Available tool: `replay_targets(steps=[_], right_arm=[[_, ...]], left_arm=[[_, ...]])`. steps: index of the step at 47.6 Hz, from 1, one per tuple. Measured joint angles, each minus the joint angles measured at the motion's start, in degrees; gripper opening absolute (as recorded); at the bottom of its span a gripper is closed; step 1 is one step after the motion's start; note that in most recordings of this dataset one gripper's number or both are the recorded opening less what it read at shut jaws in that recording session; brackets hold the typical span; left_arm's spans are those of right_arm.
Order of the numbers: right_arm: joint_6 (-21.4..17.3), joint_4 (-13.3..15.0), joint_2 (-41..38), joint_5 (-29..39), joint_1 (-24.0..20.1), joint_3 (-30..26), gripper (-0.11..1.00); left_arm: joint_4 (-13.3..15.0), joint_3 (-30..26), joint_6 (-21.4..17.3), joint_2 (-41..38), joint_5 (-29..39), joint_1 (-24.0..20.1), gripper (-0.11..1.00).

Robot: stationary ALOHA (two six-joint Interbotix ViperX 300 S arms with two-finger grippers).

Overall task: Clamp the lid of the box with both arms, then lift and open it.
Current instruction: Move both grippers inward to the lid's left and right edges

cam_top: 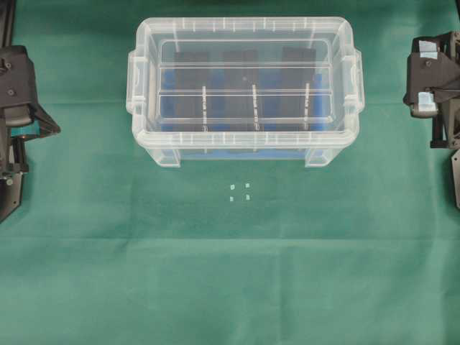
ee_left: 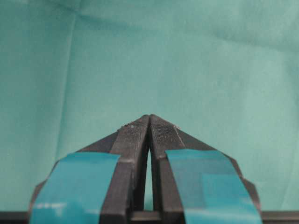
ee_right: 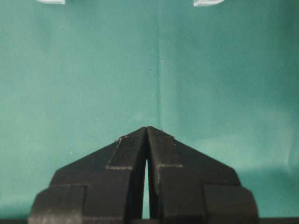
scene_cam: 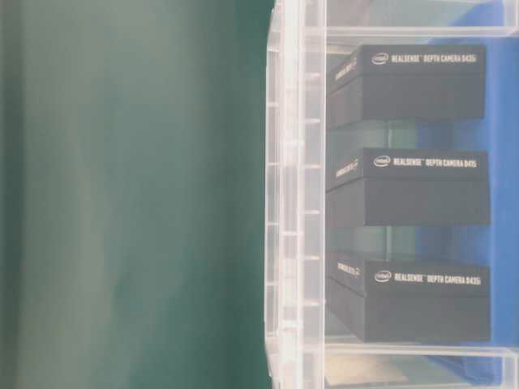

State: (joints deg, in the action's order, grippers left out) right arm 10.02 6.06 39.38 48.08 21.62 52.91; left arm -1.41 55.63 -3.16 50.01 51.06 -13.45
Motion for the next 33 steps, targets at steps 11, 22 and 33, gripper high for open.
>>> replay_targets(steps=[11,22,33], right_arm=[[-0.1,0.7,-1.1,-0.7,0.0,-0.4,0.00],[-0.1,1.3,-5.2,-2.5,0.0,-1.9,0.00],[-0.1,2.6,-8.4,-5.5,0.0,-3.6,0.00]], left_arm=[[0.0,-0.9,0.0,-4.2,-0.6,-0.5,0.01],[-0.3,-3.6,-0.5,-11.3,-2.5,-2.9,0.01],[-0.3,-7.7,-6.3,-18.5,-4.9,-4.0,0.01]])
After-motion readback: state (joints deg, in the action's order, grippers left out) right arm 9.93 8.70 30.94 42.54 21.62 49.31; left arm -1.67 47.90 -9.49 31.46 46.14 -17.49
